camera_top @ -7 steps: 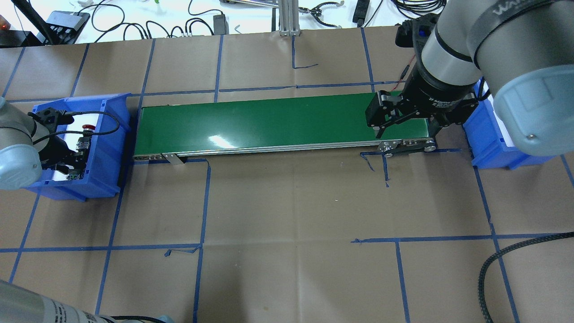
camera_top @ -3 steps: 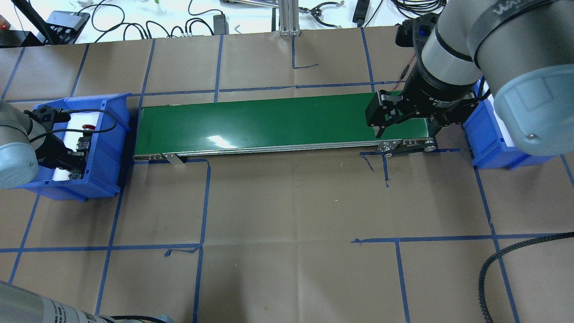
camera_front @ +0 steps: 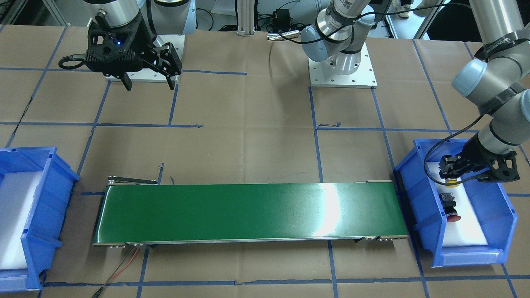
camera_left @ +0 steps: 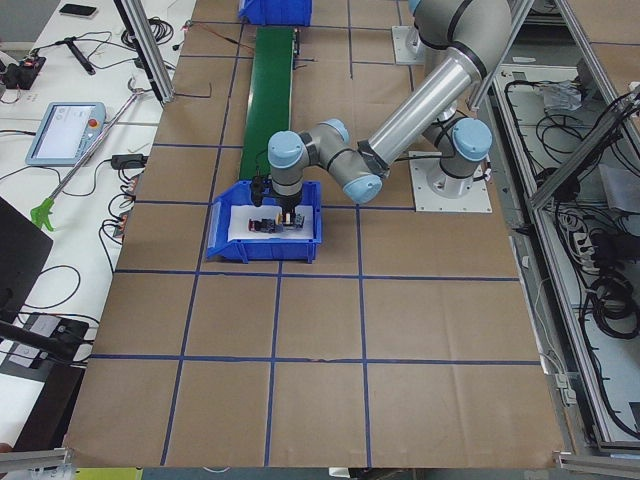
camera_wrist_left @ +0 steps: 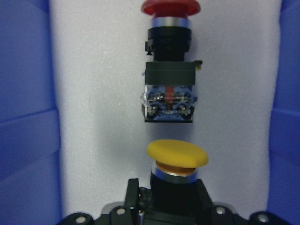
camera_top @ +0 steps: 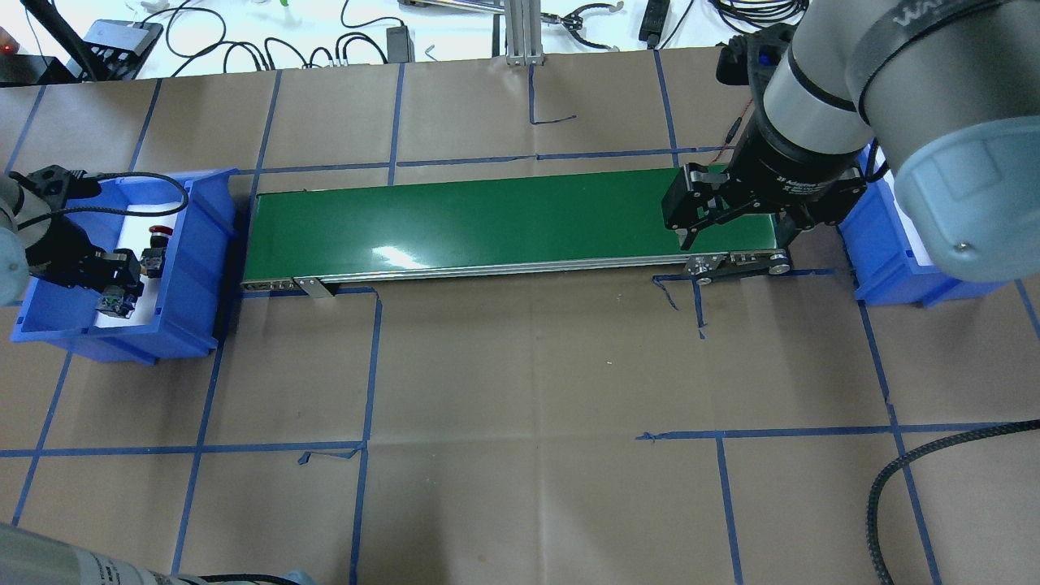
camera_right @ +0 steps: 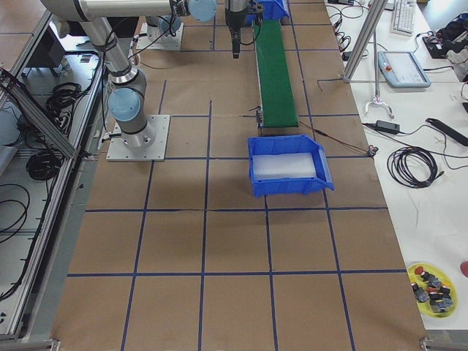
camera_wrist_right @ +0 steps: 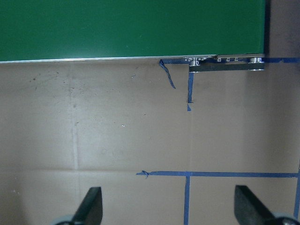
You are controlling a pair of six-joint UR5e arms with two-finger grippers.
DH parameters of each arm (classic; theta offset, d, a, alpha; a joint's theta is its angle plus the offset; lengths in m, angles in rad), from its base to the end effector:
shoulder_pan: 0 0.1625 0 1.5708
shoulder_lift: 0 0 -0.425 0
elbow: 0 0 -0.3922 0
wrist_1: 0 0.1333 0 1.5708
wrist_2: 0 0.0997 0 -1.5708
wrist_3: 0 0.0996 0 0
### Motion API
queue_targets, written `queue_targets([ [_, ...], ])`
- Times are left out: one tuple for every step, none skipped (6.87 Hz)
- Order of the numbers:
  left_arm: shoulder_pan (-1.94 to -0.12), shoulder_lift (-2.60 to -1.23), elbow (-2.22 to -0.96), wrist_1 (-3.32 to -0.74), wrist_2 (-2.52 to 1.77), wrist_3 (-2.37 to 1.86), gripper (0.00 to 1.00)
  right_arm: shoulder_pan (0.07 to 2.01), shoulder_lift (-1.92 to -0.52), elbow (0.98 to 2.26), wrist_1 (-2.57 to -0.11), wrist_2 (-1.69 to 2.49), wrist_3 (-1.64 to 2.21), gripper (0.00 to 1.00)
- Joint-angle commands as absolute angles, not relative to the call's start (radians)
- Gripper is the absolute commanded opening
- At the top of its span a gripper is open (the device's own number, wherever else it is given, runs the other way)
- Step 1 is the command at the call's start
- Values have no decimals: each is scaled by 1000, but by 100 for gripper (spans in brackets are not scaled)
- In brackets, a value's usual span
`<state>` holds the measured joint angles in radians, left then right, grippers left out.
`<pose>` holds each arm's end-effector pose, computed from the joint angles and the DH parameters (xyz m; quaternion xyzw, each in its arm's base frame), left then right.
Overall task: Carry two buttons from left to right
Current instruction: 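Close the left gripper on the yellow-capped button and lift it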
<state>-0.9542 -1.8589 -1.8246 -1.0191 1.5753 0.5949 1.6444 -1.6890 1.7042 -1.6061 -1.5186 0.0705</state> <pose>0.2140 -0.5316 0.2691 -0.0109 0.9999 -0.0027 0.0046 0.1708 -0.4323 0.4811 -0.0018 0.9996 -0.0081 0.0267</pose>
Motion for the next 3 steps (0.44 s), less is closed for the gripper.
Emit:
queue_targets([
  [-959, -1829, -1625, -1296, 1578, 594, 8, 1644, -1689, 1701, -1608, -1519, 71, 100],
  [-960, -1844, -1538, -1393, 1577, 591, 8, 1644, -1690, 1703, -1606, -1519, 71, 100],
  [-971, -1859, -1490, -1419, 1577, 586, 8, 1644, -1690, 1703, -1606, -1519, 71, 100],
])
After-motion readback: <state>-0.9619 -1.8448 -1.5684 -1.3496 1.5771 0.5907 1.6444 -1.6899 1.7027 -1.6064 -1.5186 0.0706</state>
